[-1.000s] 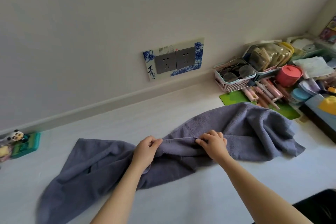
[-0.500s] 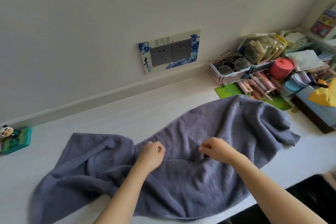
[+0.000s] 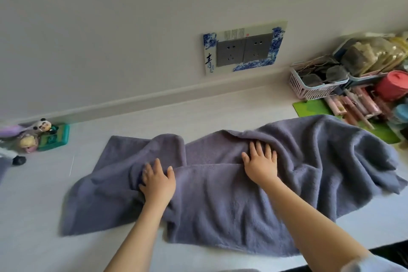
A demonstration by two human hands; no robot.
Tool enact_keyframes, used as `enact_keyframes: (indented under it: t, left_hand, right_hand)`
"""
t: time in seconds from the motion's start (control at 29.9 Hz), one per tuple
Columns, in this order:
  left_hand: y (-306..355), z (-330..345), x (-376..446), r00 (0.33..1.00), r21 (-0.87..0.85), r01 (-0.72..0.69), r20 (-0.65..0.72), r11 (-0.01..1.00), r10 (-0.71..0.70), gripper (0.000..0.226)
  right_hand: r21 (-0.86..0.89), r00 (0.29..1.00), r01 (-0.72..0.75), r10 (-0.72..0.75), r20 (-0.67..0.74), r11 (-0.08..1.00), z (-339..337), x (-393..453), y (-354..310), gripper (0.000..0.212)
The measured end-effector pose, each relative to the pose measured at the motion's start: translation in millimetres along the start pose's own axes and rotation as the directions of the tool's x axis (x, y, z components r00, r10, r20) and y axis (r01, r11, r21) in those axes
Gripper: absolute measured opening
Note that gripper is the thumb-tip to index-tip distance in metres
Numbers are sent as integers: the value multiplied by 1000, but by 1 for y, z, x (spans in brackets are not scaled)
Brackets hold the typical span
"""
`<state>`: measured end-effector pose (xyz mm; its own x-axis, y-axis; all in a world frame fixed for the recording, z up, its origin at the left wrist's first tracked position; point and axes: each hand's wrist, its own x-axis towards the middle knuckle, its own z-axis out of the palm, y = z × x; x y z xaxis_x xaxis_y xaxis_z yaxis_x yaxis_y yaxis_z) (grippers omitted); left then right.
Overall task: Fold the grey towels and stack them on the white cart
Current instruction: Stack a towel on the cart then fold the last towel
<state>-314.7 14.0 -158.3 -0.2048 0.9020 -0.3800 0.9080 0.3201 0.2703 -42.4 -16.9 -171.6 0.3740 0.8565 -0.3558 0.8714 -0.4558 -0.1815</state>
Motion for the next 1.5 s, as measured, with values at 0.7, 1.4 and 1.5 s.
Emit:
enact_keyframes:
  t: [0.7,1.4,1.5]
  left_hand:
    - [-165,-44,28,990,0,131,-49,991,-131,62]
    - [-299,-71,4,955,-563,235,-18,792,-297,38]
    - [-303,-82,3,982,-651,41,-114,758,-151,40]
  right_hand:
    - [-85,973,92,-71,218,992,13,26,-170,69]
    - [-64,921,381,-373,110,922,109,-148,-263,53]
    - [-46,919,372,-361,161,927,104,-142,-266,50]
